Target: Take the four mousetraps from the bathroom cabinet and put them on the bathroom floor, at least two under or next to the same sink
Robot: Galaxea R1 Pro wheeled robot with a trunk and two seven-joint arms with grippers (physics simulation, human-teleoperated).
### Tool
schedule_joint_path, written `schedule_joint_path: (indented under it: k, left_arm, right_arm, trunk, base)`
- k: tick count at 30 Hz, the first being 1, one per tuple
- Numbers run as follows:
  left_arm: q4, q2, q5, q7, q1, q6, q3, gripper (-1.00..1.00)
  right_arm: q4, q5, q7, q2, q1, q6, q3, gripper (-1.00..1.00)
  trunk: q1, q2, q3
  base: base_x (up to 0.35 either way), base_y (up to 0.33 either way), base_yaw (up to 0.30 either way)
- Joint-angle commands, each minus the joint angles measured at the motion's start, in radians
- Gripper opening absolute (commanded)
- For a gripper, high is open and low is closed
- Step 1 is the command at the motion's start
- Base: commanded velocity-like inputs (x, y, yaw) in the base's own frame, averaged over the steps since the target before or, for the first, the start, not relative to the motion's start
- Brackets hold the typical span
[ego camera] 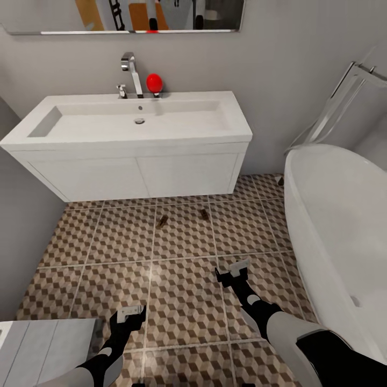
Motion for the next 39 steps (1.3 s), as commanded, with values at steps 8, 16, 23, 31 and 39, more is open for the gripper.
schedule_joint_path:
  k: [8, 16, 23, 31, 39]
  left_arm:
    - [0.001, 0.0, 0.009, -0.001, -0.001, -0.005, -0.005, 1.0]
    - [0.001, 0.0, 0.009, -0.001, -0.001, -0.005, -0.005, 1.0]
    - [0.001, 0.0, 0.009, -0.001, -0.001, -0.004, -0.005, 1.0]
    - [0.001, 0.0, 0.009, -0.001, -0.001, -0.004, -0.005, 1.0]
    - [0.001, 0.0, 0.009, -0.001, -0.001, -0.004, -0.005, 1.0]
  right_arm:
    - [0.001, 0.007, -0.005, 0.0, -0.001, -0.003, -0.001, 1.0]
    - [0.002, 0.007, -0.005, 0.0, -0.001, -0.003, 0.0, 1.0]
    - [0.002, 0.007, -0.004, 0.0, -0.001, -0.003, 0.0, 1.0]
    - [0.002, 0.007, -0.003, 0.0, 0.001, -0.003, 0.0, 1.0]
    - [0.002, 0.007, -0.003, 0.002, 0.001, -0.003, 0.0, 1.0]
  trunk:
    - [0.0, 0.0, -0.001]
    - [-0.019, 0.035, 0.015]
    - [-0.046, 0.084, 0.038]
    - [-0.077, 0.14, 0.073]
    - [-0.107, 0.196, 0.11]
  base:
    - [0.0, 0.0, 0.0]
    - [0.0, 0.0, 0.0]
    - [0.0, 0.0, 0.0]
    - [0.0, 0.0, 0.0]
    - [0.0, 0.0, 0.0]
